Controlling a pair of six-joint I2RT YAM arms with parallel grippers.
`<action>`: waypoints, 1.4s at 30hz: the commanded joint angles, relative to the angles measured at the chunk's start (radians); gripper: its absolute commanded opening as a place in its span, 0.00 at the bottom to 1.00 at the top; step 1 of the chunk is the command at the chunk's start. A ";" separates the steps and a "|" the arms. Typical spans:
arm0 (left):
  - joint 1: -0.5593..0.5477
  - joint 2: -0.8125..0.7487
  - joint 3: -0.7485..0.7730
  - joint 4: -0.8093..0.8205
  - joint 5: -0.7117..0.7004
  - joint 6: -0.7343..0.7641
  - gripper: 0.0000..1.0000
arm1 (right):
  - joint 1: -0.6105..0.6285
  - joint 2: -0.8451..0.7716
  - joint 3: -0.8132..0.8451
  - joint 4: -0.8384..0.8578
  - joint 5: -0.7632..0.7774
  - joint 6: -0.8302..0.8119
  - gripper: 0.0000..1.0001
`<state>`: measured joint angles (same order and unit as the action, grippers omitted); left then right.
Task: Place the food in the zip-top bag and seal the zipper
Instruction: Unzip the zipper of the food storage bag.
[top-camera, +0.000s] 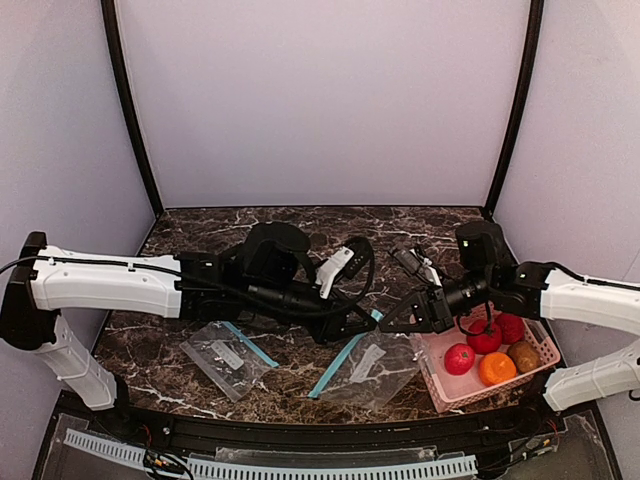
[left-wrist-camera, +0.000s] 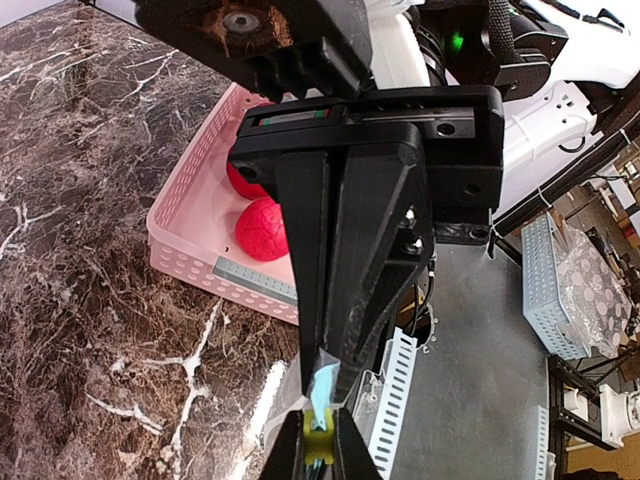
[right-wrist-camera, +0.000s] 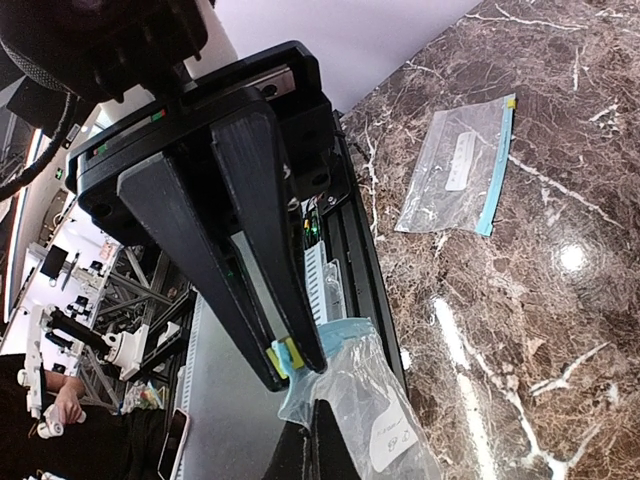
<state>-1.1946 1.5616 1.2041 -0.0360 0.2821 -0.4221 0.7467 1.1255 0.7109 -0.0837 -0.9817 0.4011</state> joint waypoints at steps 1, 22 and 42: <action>-0.002 -0.032 -0.044 -0.024 -0.014 -0.017 0.01 | 0.008 -0.031 -0.026 0.098 0.004 0.037 0.00; -0.002 -0.054 -0.117 -0.006 -0.018 -0.042 0.01 | 0.007 -0.061 -0.039 0.142 0.074 0.082 0.00; -0.002 -0.082 -0.205 -0.002 -0.032 -0.067 0.01 | 0.008 -0.075 -0.008 0.090 0.226 0.067 0.00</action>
<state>-1.1938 1.5036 1.0443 0.0601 0.2440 -0.4793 0.7593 1.0733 0.6704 -0.0223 -0.8314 0.4835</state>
